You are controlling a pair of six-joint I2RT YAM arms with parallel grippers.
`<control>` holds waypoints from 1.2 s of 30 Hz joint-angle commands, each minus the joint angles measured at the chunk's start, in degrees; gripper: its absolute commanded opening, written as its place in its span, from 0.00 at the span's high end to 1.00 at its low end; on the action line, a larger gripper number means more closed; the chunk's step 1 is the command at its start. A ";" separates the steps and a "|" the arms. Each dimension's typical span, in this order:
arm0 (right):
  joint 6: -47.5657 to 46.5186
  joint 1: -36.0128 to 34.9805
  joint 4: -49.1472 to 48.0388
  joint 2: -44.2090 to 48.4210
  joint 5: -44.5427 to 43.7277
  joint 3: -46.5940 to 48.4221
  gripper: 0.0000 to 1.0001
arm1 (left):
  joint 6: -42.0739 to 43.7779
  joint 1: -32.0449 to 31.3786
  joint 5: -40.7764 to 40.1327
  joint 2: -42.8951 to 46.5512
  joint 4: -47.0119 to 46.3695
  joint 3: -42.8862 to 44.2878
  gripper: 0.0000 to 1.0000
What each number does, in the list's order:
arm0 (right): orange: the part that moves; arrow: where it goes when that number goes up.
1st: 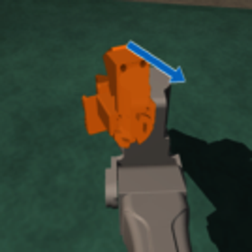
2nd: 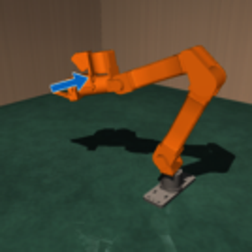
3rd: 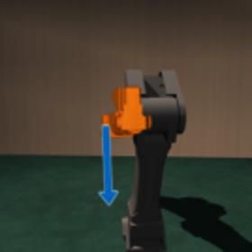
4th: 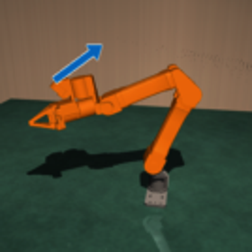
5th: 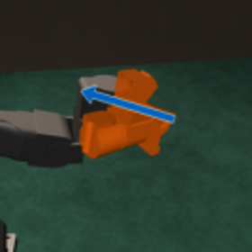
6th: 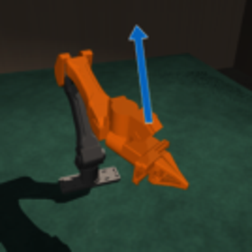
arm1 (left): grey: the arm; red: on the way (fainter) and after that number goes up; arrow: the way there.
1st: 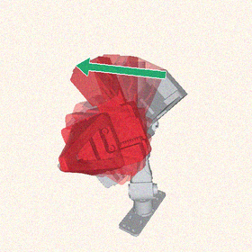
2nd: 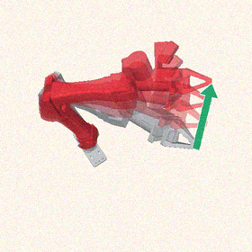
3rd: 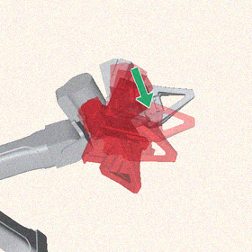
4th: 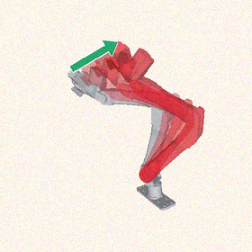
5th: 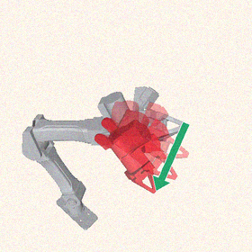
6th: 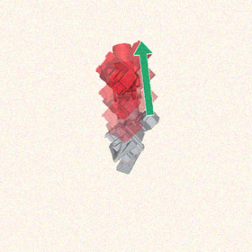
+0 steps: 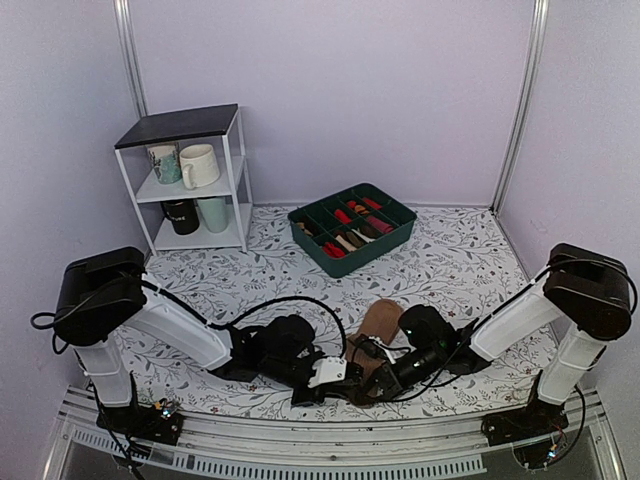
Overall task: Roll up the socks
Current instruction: Roll the sock at the center of the board.
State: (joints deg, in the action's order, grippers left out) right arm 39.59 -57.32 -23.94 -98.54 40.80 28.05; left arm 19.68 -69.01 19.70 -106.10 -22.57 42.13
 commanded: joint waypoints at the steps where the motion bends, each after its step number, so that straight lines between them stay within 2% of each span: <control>1: -2.19 -0.51 11.83 4.80 -9.75 -3.03 0.82 | -4.74 -0.43 3.23 -0.53 8.00 0.25 1.00; 3: -4.52 -0.51 11.13 9.89 -14.70 -3.32 0.75 | -7.88 0.72 6.66 -0.51 11.56 1.37 1.00; 6: -9.66 -0.53 8.03 18.30 -21.52 -5.39 0.70 | -12.92 2.30 10.54 -0.15 15.27 2.49 1.00; 10: -16.69 -2.21 -3.64 28.54 -26.46 -14.01 0.66 | -16.92 4.31 15.36 -0.20 20.79 3.95 1.00; 13: -22.66 -6.20 -13.03 30.66 -29.27 -18.78 0.64 | -18.41 5.47 18.35 -1.72 25.68 6.06 1.00; 17: -32.21 -13.24 -12.94 26.40 -33.74 -15.92 0.61 | -19.77 6.41 20.36 -4.09 28.66 8.16 1.00; 21: -35.94 -17.38 -11.46 19.13 -34.59 -10.93 0.61 | -19.76 6.65 21.24 -6.01 29.75 9.38 1.00; 29: -36.30 -18.44 -11.21 11.15 -32.84 -6.44 0.59 | -19.47 6.86 21.69 -8.15 29.82 9.55 1.00; 36: -33.31 -18.51 -7.22 9.17 -30.64 -4.48 0.59 | -19.16 7.06 21.69 -8.55 29.77 9.81 1.00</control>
State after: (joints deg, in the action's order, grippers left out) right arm 4.54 -75.37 -33.43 -88.49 8.73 22.33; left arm 0.56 -61.73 44.29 -111.24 0.89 53.15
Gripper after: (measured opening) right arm 0.409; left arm 0.033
